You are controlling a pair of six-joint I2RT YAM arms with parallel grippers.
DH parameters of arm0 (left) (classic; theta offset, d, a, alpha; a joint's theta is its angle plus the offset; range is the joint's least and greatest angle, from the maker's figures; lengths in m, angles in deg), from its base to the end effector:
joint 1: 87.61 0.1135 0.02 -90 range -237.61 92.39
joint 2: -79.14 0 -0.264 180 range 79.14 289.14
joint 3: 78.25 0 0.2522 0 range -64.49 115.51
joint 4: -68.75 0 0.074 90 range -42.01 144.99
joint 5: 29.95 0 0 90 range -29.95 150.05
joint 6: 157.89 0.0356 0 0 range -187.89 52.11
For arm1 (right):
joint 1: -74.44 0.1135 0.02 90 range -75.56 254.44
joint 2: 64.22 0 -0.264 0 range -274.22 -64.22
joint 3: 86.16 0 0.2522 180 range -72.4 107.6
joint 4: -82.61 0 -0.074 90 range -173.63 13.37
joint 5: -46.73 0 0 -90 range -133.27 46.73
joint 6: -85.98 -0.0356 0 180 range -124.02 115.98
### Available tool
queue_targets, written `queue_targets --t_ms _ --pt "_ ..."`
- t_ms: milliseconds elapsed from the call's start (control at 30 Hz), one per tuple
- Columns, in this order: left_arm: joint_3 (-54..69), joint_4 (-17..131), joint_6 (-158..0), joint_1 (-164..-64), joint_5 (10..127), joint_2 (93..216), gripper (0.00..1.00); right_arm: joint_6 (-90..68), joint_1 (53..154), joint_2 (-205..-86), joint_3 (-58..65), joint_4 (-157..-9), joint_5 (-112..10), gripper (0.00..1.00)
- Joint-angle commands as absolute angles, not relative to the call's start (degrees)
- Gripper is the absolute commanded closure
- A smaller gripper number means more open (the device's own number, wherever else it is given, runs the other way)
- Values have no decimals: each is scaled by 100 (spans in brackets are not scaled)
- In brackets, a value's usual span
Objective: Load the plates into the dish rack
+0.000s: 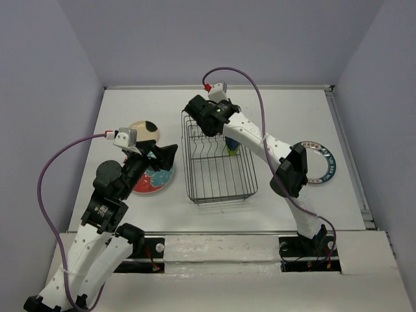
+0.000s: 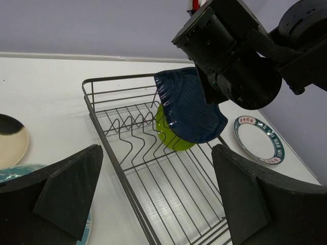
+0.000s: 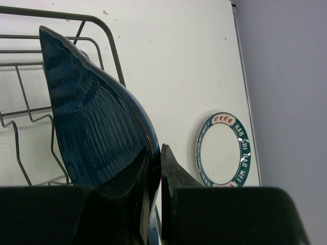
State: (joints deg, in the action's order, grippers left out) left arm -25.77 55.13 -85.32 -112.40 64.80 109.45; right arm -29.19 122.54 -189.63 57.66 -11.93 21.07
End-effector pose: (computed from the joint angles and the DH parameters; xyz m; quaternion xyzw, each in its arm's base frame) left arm 0.1203 -0.0588 0.3582 0.0732 0.6485 -0.2979 0.6966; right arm 0.3225 0.3114 0.3260 -0.0611 0.8341 -0.3182 0.4465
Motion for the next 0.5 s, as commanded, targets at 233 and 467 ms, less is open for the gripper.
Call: queue_targets --t_ms 233,467 --pt "-2292 5736 -8512 -11283 6550 10955 1 -2968 12358 -19456 6049 -1095 2467 93" --pt "-2301 5736 -8529 -11283 6515 10973 1 -3205 12410 -19500 5926 -1226 2230 93"
